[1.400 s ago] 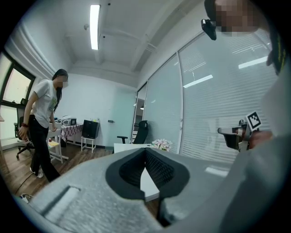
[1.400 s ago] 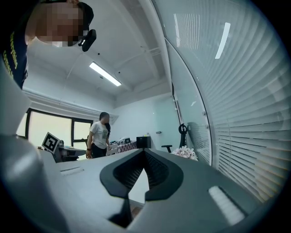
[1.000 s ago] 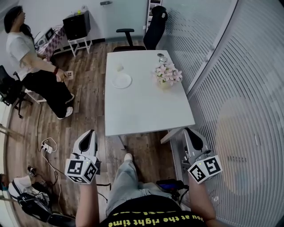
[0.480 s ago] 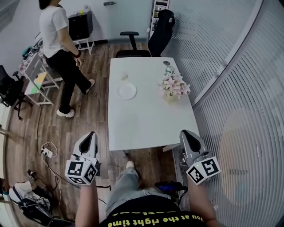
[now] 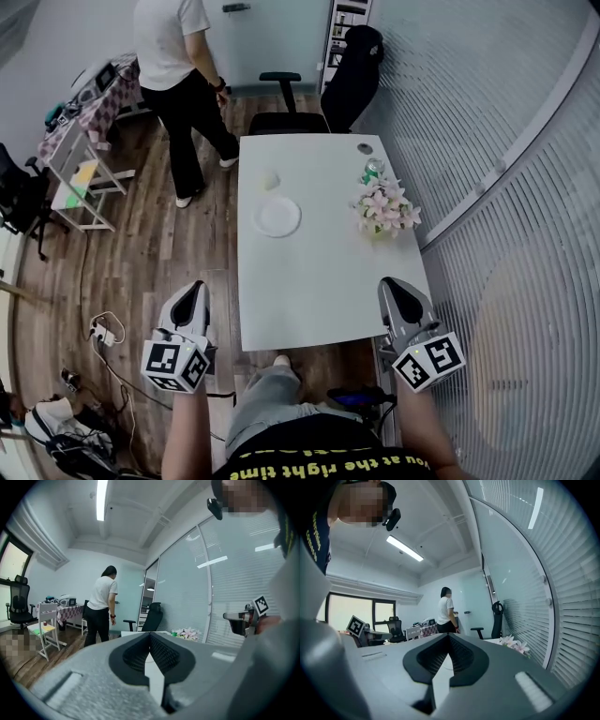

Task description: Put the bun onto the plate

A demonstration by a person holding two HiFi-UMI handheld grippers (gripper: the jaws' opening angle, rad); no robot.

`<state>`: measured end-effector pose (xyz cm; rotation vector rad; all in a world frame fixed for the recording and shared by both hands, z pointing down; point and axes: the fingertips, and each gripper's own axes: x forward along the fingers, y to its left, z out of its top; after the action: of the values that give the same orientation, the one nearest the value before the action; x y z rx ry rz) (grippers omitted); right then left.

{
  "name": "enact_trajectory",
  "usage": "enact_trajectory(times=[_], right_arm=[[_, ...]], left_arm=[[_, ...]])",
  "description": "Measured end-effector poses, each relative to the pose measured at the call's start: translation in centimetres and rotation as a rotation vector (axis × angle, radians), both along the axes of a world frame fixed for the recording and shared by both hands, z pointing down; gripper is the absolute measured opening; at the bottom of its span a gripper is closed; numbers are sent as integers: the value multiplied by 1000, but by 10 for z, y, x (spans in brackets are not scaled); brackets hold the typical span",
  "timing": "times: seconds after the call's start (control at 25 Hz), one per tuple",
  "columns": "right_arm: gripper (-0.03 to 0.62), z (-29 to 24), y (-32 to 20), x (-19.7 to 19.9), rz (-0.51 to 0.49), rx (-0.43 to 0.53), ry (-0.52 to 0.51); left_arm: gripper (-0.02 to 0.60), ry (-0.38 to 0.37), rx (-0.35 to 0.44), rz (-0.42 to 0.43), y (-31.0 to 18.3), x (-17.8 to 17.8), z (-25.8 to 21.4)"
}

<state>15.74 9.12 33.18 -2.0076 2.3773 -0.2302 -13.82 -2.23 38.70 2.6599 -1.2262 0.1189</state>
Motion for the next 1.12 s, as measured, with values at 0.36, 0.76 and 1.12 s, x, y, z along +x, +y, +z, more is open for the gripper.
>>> enact_trajectory(times=[0.36,0.76,1.12], right_arm=[[6,1,-65,2,-8,1,-1],[6,1,-117,4,-3,7,-4],[6,2,-137,7,9,3,-8]], left_arm=[[3,5,-1,2,-63,6,1],[3,6,-5,12,-115,10,4],[3,7,-17,27,-132,14,9]])
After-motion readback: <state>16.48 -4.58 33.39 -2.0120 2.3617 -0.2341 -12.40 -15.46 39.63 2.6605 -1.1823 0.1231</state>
